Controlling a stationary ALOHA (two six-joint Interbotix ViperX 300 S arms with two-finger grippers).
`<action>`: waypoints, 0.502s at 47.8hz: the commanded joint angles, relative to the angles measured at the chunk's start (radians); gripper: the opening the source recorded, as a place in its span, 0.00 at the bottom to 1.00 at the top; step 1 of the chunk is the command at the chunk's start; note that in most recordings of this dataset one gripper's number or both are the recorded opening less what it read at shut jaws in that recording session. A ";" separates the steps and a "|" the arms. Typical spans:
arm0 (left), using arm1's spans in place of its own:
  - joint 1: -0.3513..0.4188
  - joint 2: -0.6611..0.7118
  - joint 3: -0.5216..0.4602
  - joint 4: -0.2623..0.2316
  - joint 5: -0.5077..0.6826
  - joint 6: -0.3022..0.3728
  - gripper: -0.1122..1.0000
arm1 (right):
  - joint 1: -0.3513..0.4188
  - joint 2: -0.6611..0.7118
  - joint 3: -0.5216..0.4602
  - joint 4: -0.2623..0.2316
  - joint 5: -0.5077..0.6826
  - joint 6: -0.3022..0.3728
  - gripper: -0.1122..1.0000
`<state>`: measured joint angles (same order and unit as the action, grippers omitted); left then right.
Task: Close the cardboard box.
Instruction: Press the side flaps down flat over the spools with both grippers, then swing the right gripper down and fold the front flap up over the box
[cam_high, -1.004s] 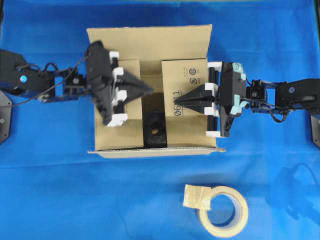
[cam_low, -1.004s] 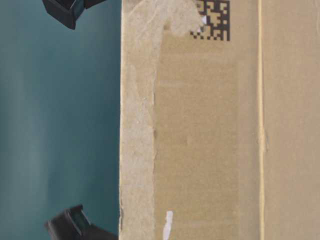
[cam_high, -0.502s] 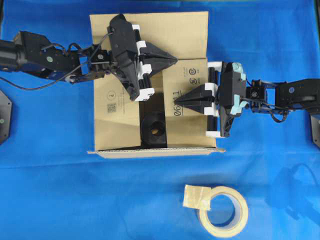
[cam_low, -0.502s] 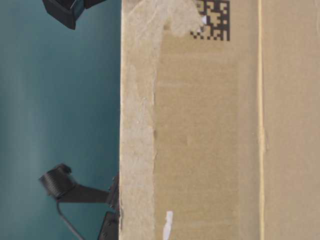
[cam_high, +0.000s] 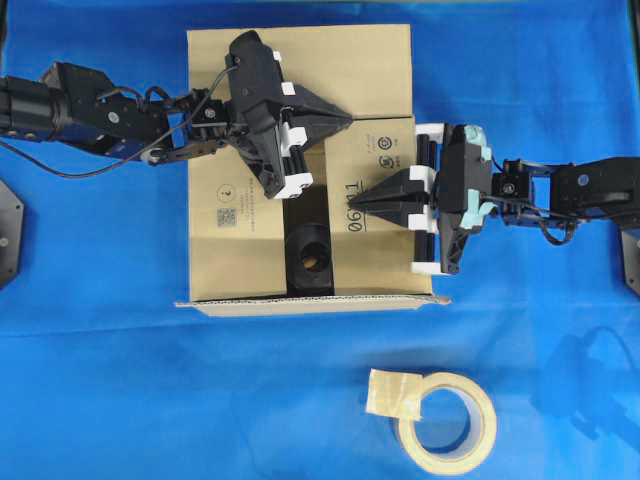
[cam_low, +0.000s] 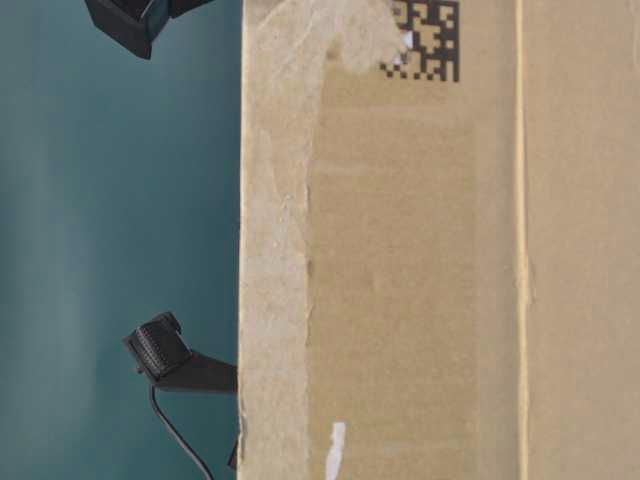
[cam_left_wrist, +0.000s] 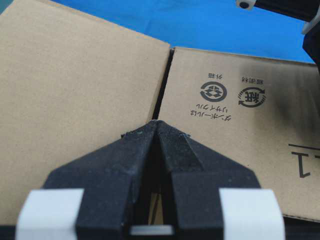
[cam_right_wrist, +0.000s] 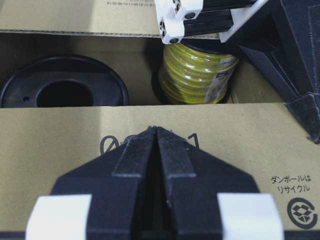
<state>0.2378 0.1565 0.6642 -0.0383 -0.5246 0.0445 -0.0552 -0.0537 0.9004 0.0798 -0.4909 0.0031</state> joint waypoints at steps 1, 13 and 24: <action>0.002 -0.011 -0.012 -0.002 -0.005 -0.002 0.10 | -0.003 -0.026 -0.012 0.003 0.005 0.002 0.10; 0.002 -0.011 -0.008 -0.002 -0.002 -0.009 0.10 | 0.008 -0.206 -0.028 0.003 0.153 0.002 0.10; -0.002 -0.011 -0.005 0.000 0.008 -0.011 0.10 | 0.106 -0.414 -0.015 0.003 0.242 0.002 0.10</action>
<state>0.2378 0.1565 0.6642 -0.0383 -0.5185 0.0368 0.0092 -0.3927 0.8958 0.0813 -0.2608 0.0031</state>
